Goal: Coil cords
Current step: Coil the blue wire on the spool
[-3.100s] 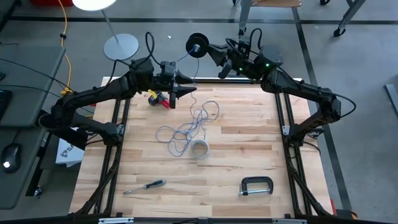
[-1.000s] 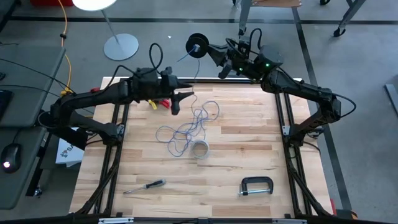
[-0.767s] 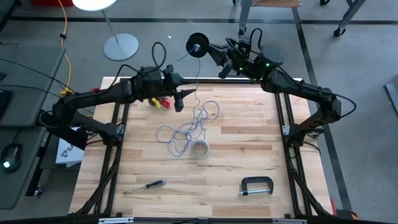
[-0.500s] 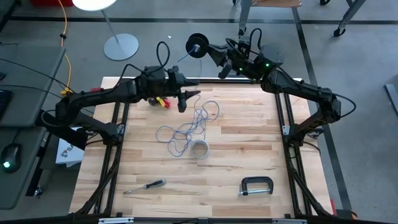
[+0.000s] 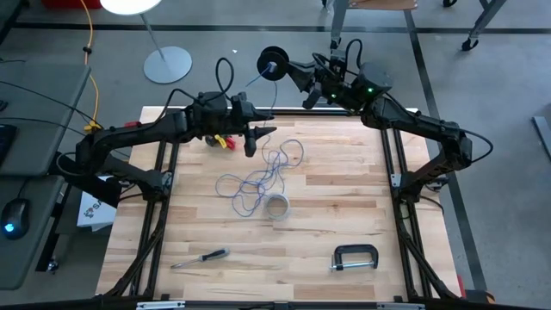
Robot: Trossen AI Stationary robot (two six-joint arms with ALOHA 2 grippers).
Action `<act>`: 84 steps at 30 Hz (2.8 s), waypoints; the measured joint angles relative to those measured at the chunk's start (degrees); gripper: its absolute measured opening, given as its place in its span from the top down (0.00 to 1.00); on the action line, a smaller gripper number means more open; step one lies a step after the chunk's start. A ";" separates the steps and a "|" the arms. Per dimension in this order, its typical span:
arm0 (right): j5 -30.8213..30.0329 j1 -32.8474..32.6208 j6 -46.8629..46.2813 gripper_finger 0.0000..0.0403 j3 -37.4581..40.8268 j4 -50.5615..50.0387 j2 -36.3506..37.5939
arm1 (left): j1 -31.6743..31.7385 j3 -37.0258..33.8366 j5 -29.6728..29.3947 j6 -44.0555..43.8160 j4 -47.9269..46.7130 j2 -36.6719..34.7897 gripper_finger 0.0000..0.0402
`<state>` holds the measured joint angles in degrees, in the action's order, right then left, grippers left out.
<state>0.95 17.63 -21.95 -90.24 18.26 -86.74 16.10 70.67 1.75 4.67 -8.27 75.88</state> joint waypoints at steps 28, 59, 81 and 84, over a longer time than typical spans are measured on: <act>-6.52 2.29 -2.61 1.00 0.00 -16.02 -1.01 | -2.52 13.43 7.22 -11.55 -16.22 -2.20 1.00; 6.68 -2.16 -0.04 1.00 0.04 -16.16 -0.92 | 13.92 48.94 16.94 -12.47 -59.28 8.00 1.00; 0.48 1.06 1.53 1.00 0.02 -4.57 -0.37 | 10.95 48.89 21.54 -15.52 -59.83 9.88 1.00; 0.30 1.83 1.49 1.00 0.02 -3.58 -0.37 | 8.81 48.89 21.55 -15.56 -59.23 10.03 1.00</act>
<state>1.25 19.46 -20.47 -90.21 14.69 -87.11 24.91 119.57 23.30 -10.90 -67.50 85.90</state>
